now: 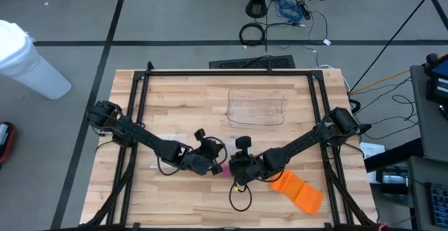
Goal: Roll bandage
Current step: Open the top transparent zip bag
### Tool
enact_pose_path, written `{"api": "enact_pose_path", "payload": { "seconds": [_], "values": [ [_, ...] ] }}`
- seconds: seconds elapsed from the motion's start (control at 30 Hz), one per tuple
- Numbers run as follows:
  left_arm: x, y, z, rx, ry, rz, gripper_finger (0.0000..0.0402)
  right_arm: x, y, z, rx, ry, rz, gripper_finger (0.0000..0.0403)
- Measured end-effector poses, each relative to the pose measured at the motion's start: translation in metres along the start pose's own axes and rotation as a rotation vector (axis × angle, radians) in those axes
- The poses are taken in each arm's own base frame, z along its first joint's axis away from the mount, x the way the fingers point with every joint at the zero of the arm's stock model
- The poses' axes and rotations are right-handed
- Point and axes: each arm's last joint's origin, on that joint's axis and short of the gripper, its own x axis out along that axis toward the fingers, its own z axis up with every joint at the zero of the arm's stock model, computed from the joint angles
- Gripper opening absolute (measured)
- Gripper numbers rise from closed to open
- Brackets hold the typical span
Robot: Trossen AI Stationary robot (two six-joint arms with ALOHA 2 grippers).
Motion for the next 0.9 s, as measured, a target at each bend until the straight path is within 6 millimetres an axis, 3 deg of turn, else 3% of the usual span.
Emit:
{"api": "enact_pose_path", "payload": {
  "seconds": [0.17, 0.53, 0.73, 0.9],
  "values": [
    [-0.005, -0.006, 0.005, 0.016, -0.071, 0.02, 0.0, 0.0, 0.002, 0.001, 0.053, 0.005, 0.088, 0.0001],
    [-0.006, -0.005, 0.0, 0.07, -0.06, 0.039, 0.0, -0.003, 0.005, 0.0, 0.117, 0.006, 0.093, 0.0004],
    [0.001, -0.008, -0.011, 0.092, -0.021, 0.053, 0.0, -0.009, 0.012, 0.002, 0.091, -0.003, 0.11, 0.0052],
    [0.007, -0.012, -0.022, 0.124, 0.002, 0.065, 0.0, -0.022, 0.015, 0.019, 0.088, -0.063, 0.111, 0.0118]
  ]
}}
